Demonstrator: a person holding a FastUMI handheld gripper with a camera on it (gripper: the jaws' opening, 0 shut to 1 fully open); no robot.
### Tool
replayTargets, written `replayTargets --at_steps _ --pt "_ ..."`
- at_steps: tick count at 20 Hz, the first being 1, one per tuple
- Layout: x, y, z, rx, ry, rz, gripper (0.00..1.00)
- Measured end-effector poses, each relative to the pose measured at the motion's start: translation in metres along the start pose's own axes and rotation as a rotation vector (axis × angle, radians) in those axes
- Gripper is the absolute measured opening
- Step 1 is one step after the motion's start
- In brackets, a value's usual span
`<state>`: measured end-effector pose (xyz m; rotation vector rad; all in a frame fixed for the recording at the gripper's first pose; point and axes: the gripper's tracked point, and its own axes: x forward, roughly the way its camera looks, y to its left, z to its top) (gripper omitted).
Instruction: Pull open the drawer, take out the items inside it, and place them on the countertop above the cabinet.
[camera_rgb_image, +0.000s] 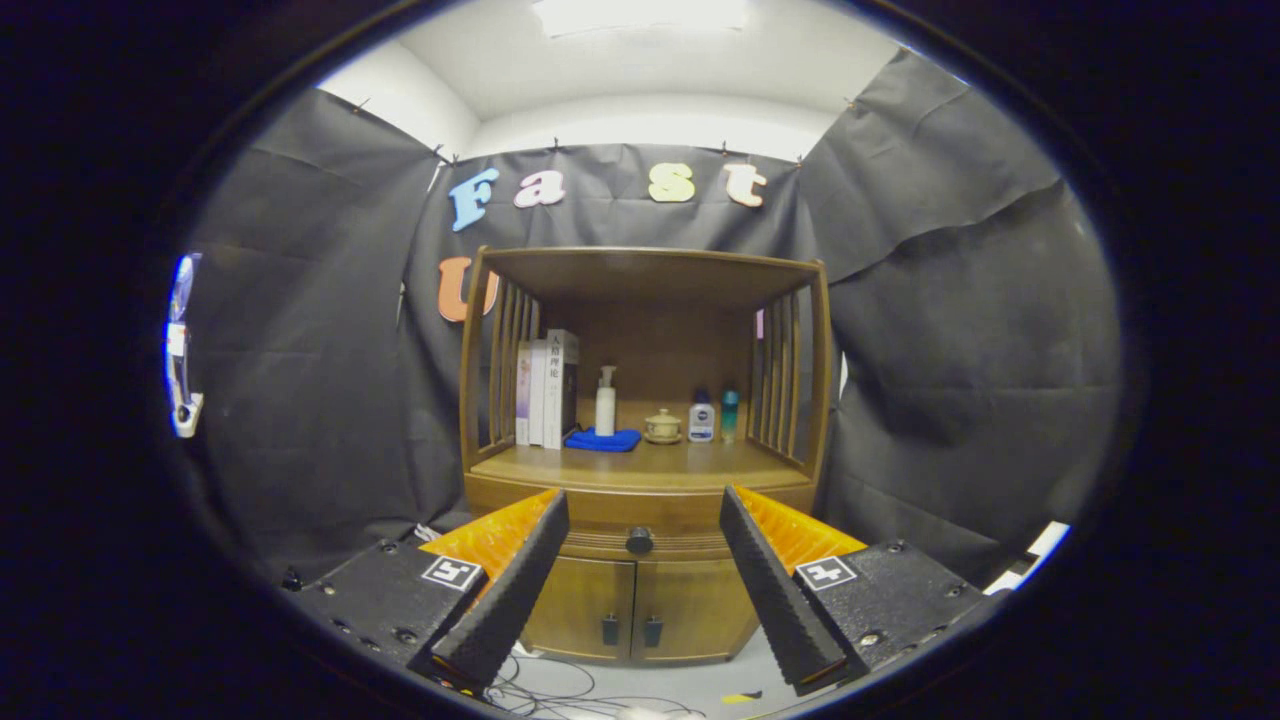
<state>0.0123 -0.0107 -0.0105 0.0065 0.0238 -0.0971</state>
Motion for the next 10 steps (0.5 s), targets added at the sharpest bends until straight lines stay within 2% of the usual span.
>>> replayTargets --at_steps 4,10 --pt "0.008 0.002 -0.005 -0.002 -0.003 0.000 0.99" --pt "0.056 0.018 -0.040 -0.007 0.015 0.023 0.99"
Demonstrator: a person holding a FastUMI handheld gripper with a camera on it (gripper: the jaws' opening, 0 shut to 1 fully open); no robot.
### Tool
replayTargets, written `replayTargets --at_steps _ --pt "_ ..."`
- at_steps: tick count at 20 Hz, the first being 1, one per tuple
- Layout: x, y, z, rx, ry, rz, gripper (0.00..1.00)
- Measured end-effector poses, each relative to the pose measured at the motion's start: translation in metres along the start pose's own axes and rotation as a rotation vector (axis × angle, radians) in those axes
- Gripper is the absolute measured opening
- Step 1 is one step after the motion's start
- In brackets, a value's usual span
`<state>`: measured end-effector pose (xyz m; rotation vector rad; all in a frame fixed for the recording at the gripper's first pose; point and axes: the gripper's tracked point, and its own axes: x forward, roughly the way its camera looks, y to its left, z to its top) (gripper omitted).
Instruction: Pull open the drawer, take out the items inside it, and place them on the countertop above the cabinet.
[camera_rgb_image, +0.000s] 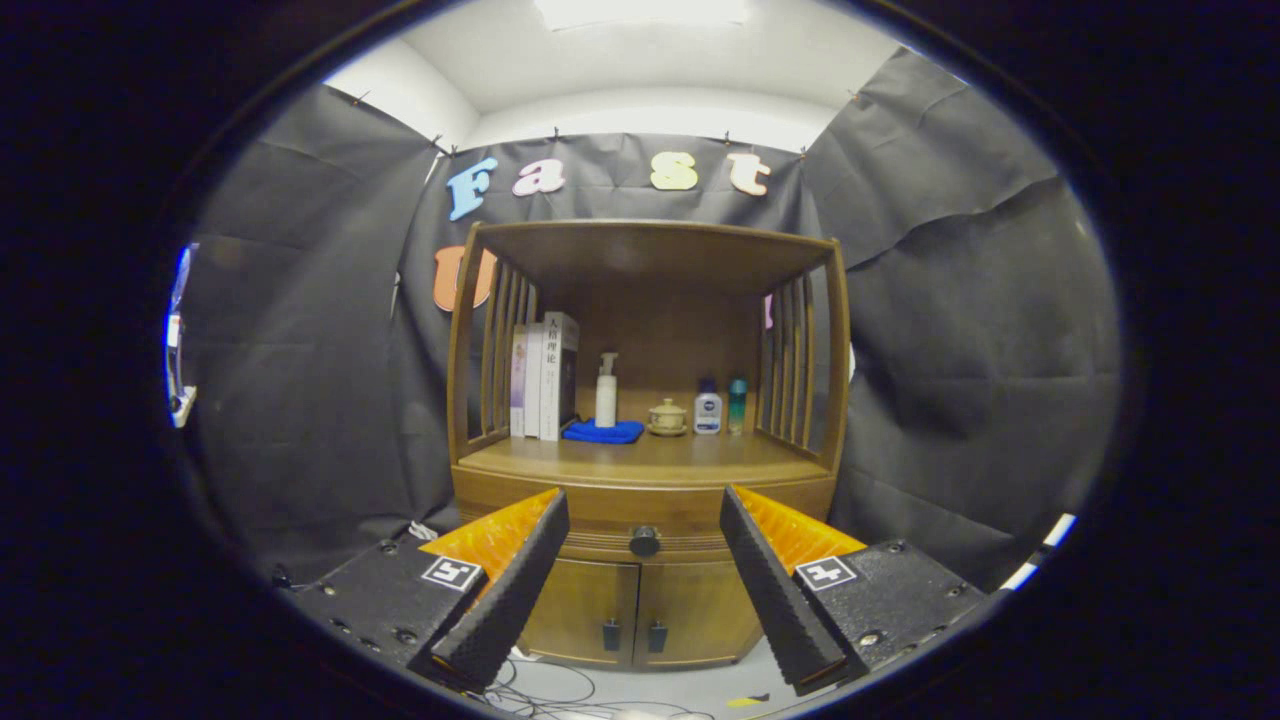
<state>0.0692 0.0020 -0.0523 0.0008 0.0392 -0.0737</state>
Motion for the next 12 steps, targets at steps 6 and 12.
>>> replayTargets --at_steps 6,12 --pt "0.063 0.002 -0.053 0.006 0.024 -0.013 0.99" --pt "0.140 -0.006 -0.099 0.012 0.093 -0.033 0.99"
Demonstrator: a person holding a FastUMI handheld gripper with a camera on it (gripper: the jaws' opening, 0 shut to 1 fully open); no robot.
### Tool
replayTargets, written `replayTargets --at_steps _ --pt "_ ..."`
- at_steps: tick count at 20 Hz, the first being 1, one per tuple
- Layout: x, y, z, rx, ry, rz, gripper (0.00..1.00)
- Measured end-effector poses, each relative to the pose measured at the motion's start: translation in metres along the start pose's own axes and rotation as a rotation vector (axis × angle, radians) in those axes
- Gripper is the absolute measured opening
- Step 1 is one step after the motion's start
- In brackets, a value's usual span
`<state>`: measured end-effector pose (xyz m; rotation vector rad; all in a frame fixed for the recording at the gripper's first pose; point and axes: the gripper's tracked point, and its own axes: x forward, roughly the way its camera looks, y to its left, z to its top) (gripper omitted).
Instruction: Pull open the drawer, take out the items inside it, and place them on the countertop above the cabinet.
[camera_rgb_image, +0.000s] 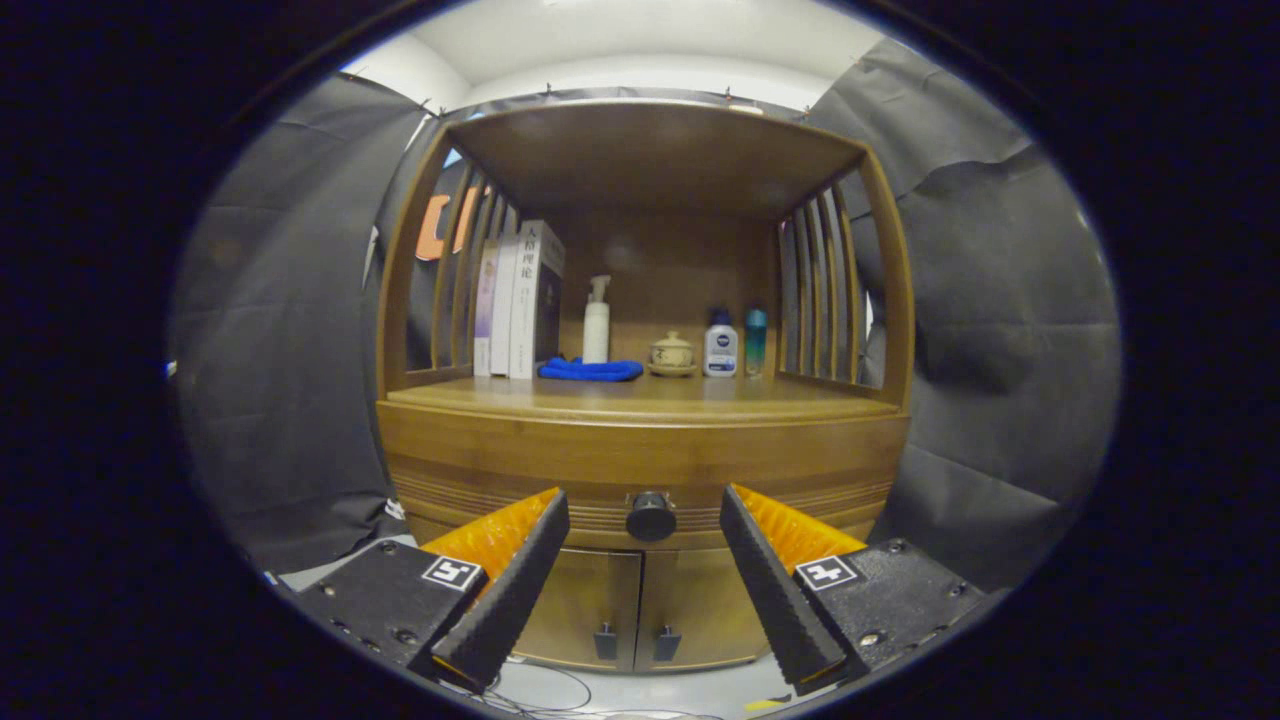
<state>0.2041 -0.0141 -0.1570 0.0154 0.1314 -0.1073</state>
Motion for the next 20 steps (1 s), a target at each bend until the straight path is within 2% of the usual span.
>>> replayTargets --at_steps 4,7,8,12,14,17,20 --pt "0.045 -0.004 -0.022 -0.007 0.060 -0.015 0.98" --pt "0.064 -0.009 -0.032 -0.026 0.083 -0.019 0.91" --pt "0.067 -0.010 -0.031 -0.027 0.081 -0.019 0.87" --pt "0.078 -0.009 -0.039 -0.010 0.101 -0.018 0.60" --pt "0.081 -0.009 -0.040 -0.011 0.094 -0.019 0.53" --pt "0.081 -0.011 -0.039 0.022 0.096 -0.015 0.52" --pt "0.081 -0.010 -0.041 0.045 0.124 -0.006 0.46"
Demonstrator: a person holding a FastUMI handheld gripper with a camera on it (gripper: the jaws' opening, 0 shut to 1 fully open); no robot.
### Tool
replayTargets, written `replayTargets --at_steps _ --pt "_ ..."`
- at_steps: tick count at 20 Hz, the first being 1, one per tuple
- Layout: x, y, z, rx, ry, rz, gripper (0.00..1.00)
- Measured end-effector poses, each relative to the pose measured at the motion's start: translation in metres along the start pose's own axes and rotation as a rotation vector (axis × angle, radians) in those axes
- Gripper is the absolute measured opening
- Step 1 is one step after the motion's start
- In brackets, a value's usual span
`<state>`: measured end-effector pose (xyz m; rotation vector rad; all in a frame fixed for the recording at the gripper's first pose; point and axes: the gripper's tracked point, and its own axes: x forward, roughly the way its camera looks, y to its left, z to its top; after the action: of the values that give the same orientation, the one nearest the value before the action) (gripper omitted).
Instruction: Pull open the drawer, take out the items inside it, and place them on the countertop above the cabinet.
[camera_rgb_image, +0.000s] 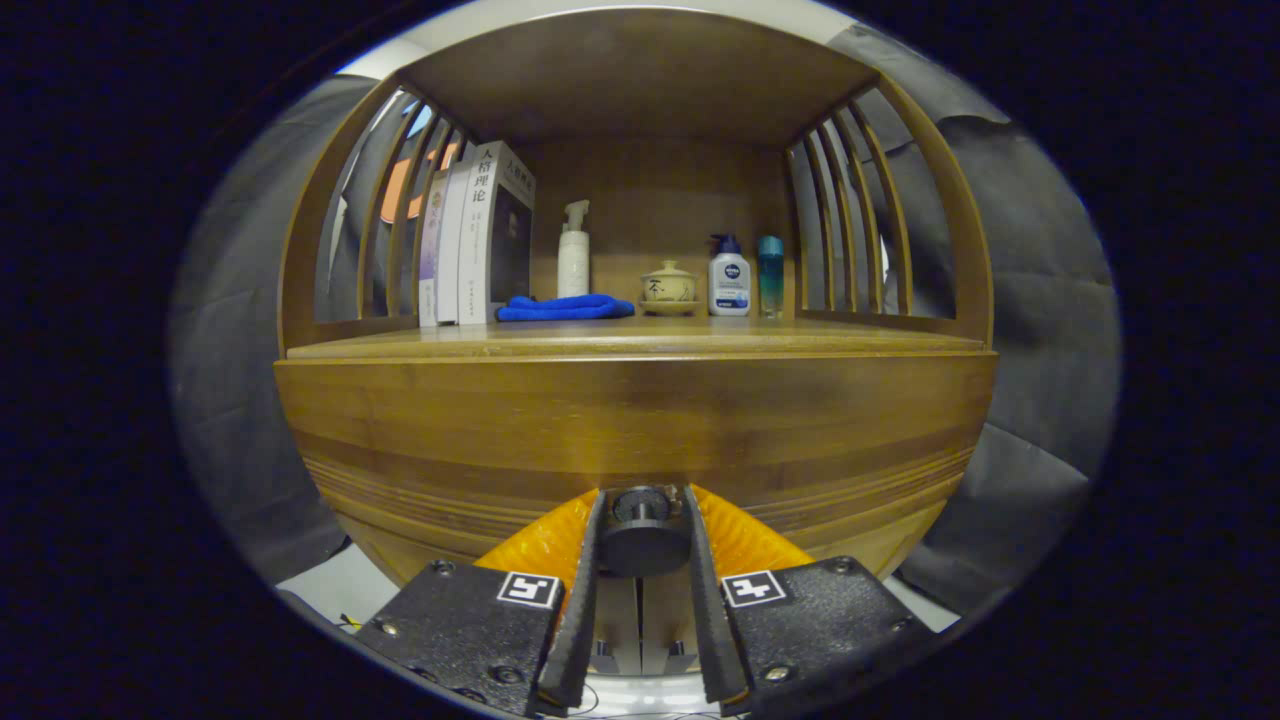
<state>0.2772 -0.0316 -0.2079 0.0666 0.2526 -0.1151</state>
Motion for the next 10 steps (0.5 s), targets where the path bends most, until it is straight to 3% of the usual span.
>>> replayTargets --at_steps 5,10 --pt "-0.003 0.001 0.000 -0.008 0.040 0.001 0.37" --pt "-0.027 -0.002 -0.005 -0.009 0.048 -0.002 0.36"
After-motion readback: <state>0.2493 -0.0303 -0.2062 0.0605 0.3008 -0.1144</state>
